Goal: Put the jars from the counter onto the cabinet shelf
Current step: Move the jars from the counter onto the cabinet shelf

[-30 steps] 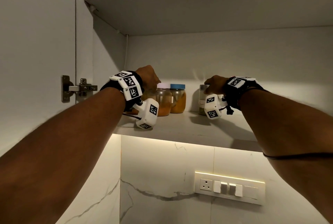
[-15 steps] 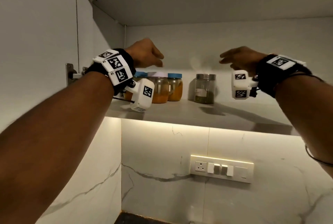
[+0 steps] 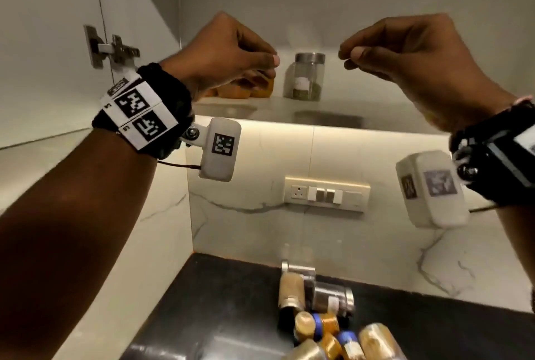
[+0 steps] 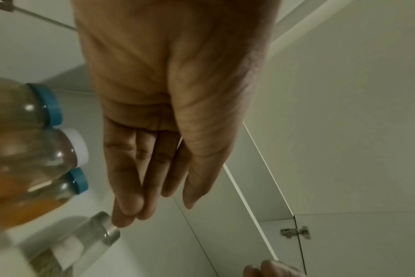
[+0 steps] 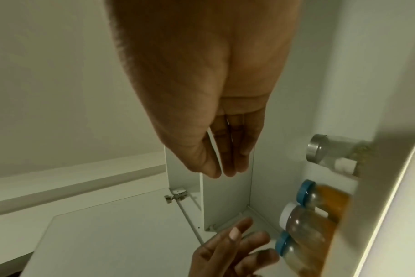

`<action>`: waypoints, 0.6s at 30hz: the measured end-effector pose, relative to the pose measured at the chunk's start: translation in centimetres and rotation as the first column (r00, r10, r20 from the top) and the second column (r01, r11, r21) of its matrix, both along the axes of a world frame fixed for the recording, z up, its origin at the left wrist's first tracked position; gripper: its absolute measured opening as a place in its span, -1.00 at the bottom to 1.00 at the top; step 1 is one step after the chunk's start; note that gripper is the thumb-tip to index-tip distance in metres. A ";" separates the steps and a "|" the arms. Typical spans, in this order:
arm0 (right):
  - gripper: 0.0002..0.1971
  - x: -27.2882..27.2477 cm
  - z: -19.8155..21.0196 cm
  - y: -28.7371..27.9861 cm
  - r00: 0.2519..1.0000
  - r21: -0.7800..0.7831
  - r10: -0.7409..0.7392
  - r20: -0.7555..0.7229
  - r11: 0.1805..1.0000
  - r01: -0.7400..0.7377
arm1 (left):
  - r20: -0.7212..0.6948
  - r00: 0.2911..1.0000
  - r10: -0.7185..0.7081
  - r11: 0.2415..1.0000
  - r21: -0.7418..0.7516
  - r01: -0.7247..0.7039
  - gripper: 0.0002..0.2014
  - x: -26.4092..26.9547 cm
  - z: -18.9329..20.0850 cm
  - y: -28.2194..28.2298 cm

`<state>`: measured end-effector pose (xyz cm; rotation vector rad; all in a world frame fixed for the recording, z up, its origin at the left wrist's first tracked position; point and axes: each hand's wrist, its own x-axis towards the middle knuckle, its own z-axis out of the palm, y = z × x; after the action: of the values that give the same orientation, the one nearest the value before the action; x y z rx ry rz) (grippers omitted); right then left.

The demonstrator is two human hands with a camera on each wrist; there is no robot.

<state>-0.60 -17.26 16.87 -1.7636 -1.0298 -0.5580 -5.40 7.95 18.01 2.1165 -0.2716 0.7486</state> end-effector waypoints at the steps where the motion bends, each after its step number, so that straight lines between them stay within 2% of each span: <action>1: -0.80 -1.0 -1.4 -0.6 1.000 0.012 0.023 -0.006 1.000 -0.023 | -0.021 1.000 -0.012 1.000 -0.025 0.012 -0.73 -0.5 -1.1 -0.6; 5: -0.86 -3.3 -6.9 -2.3 0.996 0.041 0.083 -0.033 0.996 -0.081 | -0.044 0.997 -0.070 0.990 -0.123 0.064 -0.76 -1.7 -5.8 -2.3; 9: -0.86 -4.3 -13.5 -3.8 0.984 -0.027 0.062 -0.167 0.997 -0.067 | -0.097 0.990 -0.101 0.979 -0.187 0.081 -0.79 -2.4 -11.9 -3.9; 15: -0.87 -3.4 -24.7 -5.2 0.919 -0.123 -0.047 -0.392 0.992 -0.001 | -0.291 0.942 -0.166 0.961 -0.262 0.088 -0.78 -2.7 -23.1 -5.1; 18: -0.83 -2.6 -31.5 -5.7 0.860 -0.172 -0.085 -0.503 0.985 -0.003 | -0.440 0.880 -0.180 0.944 -0.328 0.029 -0.88 -2.8 -29.1 -5.4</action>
<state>-3.15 -22.96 -14.64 -1.9405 -0.6764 -0.0105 -8.25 2.51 -11.11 1.8868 -0.0020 0.1818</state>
